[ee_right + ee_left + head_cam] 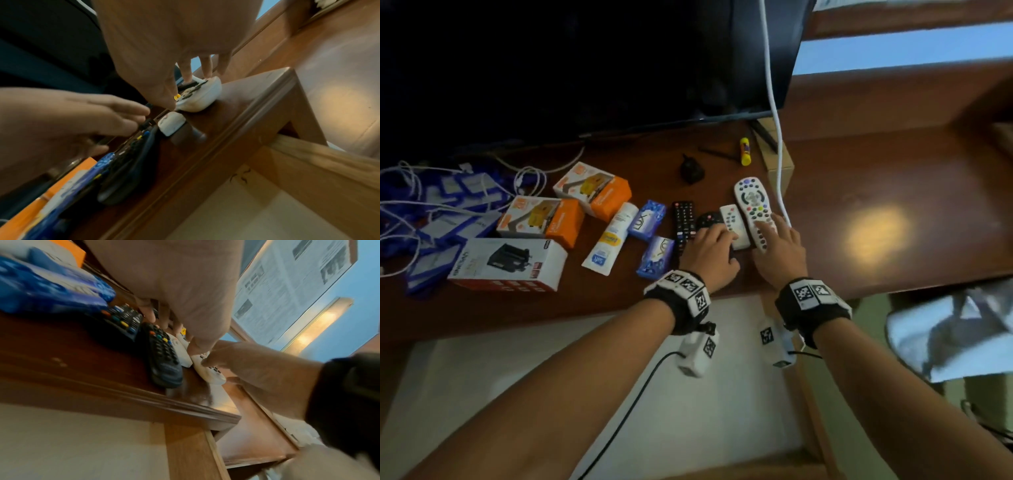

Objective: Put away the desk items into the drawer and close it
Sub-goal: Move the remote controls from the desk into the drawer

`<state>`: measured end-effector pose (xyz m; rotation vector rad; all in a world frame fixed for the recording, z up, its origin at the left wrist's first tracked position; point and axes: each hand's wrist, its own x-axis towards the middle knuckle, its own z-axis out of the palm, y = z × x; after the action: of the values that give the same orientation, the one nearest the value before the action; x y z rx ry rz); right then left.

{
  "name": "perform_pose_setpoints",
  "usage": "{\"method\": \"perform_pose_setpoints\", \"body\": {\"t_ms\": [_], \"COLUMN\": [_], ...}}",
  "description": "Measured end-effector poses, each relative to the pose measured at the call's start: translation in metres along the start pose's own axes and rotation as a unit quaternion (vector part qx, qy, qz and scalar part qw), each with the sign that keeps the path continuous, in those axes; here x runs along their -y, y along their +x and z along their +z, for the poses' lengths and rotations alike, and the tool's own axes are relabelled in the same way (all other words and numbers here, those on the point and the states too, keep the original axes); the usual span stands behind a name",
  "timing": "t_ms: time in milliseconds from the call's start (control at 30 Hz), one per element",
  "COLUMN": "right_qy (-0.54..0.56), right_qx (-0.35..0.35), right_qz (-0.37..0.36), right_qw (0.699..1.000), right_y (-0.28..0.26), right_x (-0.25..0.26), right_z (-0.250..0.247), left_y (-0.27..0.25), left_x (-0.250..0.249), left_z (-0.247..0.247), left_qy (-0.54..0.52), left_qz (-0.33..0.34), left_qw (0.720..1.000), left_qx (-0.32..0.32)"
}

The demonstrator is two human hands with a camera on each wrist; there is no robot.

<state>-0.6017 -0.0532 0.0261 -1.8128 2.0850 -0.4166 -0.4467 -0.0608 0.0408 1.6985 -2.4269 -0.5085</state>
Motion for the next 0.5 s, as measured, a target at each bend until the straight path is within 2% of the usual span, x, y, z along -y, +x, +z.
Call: {"method": "perform_pose_setpoints", "body": {"t_ms": [133,333,400,500], "right_qy": [-0.007,0.000,0.010,0.023], "right_qx": [0.036,0.006,-0.007,-0.054], "right_qz": [-0.001,-0.036,-0.041,-0.039], "right_qw": [0.999,0.999,0.999,0.998], "right_y": [0.001,-0.017,-0.026,-0.040], "right_x": [-0.007,-0.020,-0.024,-0.024], "right_z": [0.003,0.009,0.011,0.014], "left_y": [0.037,0.075,0.078,0.077], "left_x": [-0.013,-0.014,-0.013,-0.012], "left_z": [0.009,0.005,0.004,0.008], "left_qy": [0.057,0.075,0.070,0.091], "left_qz": [-0.033,-0.082,-0.090,-0.071], "left_qw": [0.996,0.982,0.982,0.987], "left_qx": [0.063,0.150,0.152,0.110]}}
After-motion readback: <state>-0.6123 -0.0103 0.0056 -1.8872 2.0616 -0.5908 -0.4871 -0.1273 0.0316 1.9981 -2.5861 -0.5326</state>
